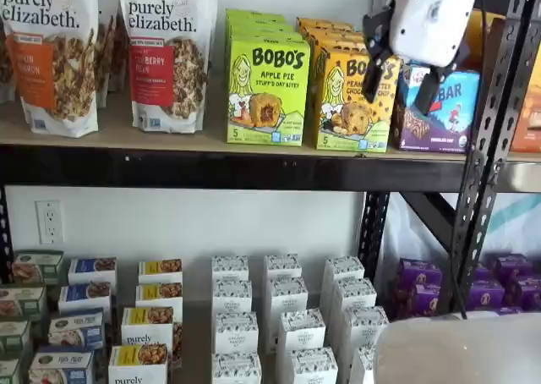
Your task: Pick the green box on the top shelf, the fourth from the left
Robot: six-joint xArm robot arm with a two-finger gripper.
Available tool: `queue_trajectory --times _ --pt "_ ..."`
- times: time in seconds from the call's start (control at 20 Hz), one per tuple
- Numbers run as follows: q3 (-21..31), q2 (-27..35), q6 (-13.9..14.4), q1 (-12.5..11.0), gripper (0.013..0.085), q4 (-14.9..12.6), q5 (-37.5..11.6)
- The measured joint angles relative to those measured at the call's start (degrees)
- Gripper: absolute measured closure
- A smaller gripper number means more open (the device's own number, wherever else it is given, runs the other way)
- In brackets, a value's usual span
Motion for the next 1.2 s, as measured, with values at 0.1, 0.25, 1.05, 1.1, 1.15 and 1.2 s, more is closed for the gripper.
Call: queue_trajectory --times 0.1,0.25,1.05,1.1,1.15,1.2 --pt "-0.3 0.9 2.4 2.8 0.0130 -1.1 -1.5" --pt "-0.9 2.7 5.0 5.8 0.0130 -1.9 -4.2" --pt "-10.0 15.8 8.6 10.2 0.0130 -2.3 -11.9" --pt "-10.4 16.4 8.7 10.3 0.0130 -2.3 -12.1" --pt "-10.9 17.0 8.9 10.5 0.0130 -2.5 -12.4" --pt "-11.3 17.6 9.1 10.8 0.0130 -3.0 -12.6"
